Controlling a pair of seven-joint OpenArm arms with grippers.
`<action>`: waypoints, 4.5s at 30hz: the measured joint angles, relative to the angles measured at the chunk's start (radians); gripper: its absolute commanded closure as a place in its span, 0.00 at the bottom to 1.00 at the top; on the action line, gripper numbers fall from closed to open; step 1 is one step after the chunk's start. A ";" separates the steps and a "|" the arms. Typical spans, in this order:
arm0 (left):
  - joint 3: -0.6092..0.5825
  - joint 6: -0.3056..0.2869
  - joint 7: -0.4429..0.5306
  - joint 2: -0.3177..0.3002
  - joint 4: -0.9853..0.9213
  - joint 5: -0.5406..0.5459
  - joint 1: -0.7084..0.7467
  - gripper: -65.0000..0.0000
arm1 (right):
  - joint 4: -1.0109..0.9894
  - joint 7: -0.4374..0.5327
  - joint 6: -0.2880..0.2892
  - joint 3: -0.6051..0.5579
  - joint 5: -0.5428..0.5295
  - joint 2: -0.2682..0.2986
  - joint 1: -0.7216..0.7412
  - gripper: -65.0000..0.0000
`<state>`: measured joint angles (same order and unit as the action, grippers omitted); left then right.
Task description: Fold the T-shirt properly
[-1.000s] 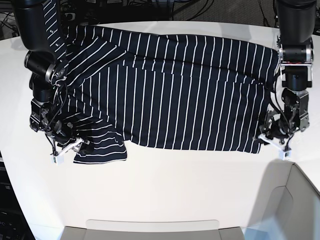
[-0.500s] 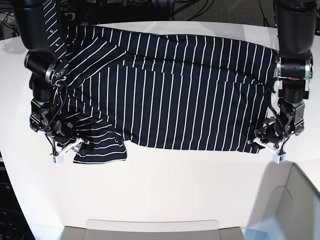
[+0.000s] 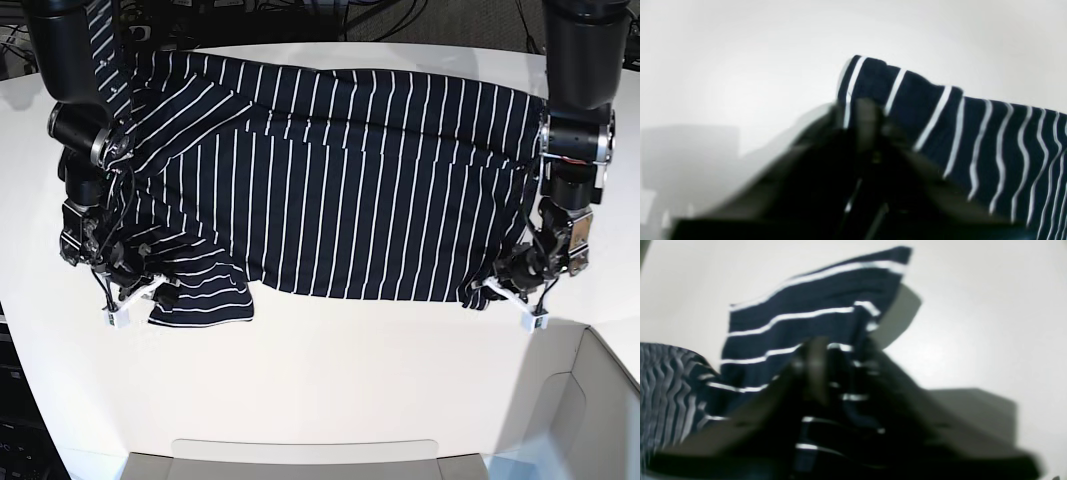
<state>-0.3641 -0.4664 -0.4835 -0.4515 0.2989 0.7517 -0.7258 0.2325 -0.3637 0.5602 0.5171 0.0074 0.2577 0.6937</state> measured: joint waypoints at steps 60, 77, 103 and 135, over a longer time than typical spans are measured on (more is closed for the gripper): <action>0.779 0.093 -0.649 -0.087 1.091 -0.034 0.577 1.00 | 1.496 -0.834 0.126 -0.059 0.041 -0.170 -0.446 1.00; 0.936 0.090 -0.764 -0.060 1.390 -0.026 0.810 1.00 | 1.765 -0.941 0.126 -0.058 0.038 -0.169 -0.697 1.00; 0.959 0.085 -0.743 0.011 1.342 -0.045 0.956 0.67 | 1.787 -0.949 0.127 -0.063 0.039 -0.164 -0.854 0.80; 0.676 -0.127 -0.562 -0.117 0.917 0.002 0.845 0.59 | 1.787 -0.954 0.127 -0.067 0.045 -0.161 -0.857 0.58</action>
<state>0.3119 -0.5930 -1.0454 -0.5682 1.2156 0.7536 0.1196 2.0197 -1.3174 0.6868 0.4503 0.0528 0.0963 -0.1635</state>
